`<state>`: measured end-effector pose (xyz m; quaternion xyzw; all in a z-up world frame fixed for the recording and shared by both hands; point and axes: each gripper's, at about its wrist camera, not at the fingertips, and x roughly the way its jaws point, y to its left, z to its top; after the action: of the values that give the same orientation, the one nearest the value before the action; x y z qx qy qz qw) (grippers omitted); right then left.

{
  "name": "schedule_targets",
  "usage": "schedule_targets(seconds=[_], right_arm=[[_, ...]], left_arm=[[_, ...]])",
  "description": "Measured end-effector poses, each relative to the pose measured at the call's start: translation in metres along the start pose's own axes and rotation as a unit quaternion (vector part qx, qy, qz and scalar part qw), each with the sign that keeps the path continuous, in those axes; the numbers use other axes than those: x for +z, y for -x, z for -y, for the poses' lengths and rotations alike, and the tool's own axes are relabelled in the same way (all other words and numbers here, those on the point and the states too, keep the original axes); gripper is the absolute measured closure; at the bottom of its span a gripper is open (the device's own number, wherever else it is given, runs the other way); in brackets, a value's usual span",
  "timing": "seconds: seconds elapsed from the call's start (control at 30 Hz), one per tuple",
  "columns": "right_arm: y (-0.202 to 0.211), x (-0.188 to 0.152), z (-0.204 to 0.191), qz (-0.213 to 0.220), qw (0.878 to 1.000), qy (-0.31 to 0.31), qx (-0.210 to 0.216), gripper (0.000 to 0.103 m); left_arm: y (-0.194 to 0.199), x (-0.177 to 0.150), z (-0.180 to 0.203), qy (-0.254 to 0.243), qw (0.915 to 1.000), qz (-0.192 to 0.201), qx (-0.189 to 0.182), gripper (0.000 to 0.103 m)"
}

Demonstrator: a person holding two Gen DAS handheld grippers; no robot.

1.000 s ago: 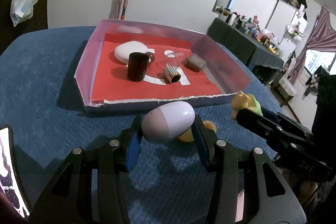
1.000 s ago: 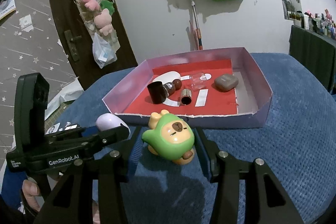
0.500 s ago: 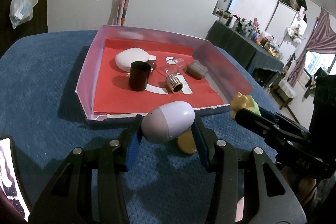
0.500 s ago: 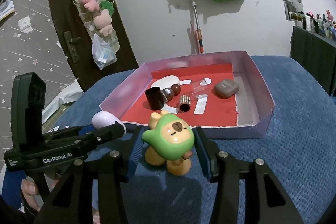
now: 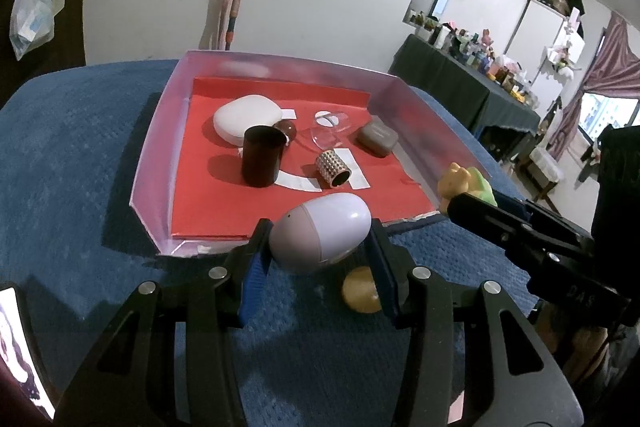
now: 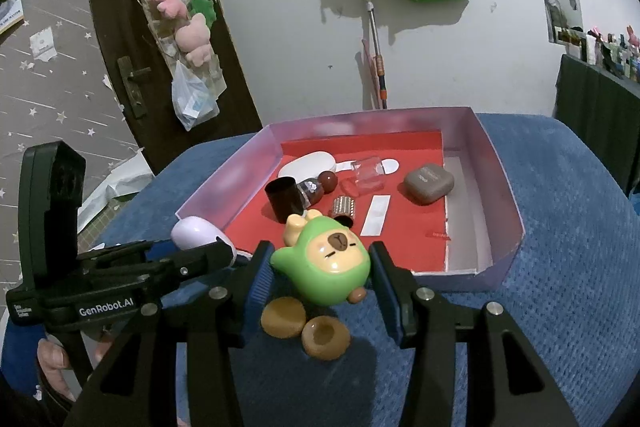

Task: Organize rigid objects
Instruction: 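Lift the frog toy in the right tool while the left tool lifts the egg toward the tray, then carry the frog toy in the right tool while the left tool carries the egg over the tray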

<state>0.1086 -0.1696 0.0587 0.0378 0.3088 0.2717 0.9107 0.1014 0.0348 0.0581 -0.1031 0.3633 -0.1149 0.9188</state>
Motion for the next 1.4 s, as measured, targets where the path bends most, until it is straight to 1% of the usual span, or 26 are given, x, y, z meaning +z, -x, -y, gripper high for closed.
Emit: schedule_targets(seconds=[0.37,0.53,0.7,0.9,1.07,1.17,1.3,1.4], right_arm=[[-0.018,0.015,0.017,-0.015,1.0,-0.008,-0.001,0.052],[-0.032,0.019,0.025,-0.031,0.999,-0.014,-0.004,0.052],[-0.047,0.026,0.03,-0.04,0.999,-0.005,-0.025,0.052],[-0.07,0.033,0.039,-0.059,0.997,-0.001,-0.054,0.052],[-0.086,0.034,0.045,-0.074,0.995,-0.005,-0.065,0.052],[-0.094,0.033,0.049,-0.082,0.994,-0.009,-0.068,0.052],[-0.099,0.034,0.054,-0.085,0.994,-0.012,-0.073,0.052],[-0.104,0.035,0.053,-0.086,0.993,-0.009,-0.079,0.052]], left_arm=[[-0.014,0.018,-0.004,-0.005,0.9998,-0.007,0.019,0.059],[-0.027,0.025,-0.01,0.002,0.9997,-0.018,0.017,0.058],[-0.043,0.029,-0.016,0.009,0.9991,-0.033,0.025,0.059],[-0.058,0.031,-0.017,0.01,0.9984,-0.041,0.039,0.059],[-0.074,0.032,-0.018,0.007,0.997,-0.048,0.059,0.059],[-0.082,0.032,-0.021,0.011,0.9965,-0.055,0.062,0.059],[-0.086,0.033,-0.018,0.006,0.9962,-0.051,0.071,0.059],[-0.087,0.034,-0.017,0.005,0.9963,-0.05,0.069,0.059]])
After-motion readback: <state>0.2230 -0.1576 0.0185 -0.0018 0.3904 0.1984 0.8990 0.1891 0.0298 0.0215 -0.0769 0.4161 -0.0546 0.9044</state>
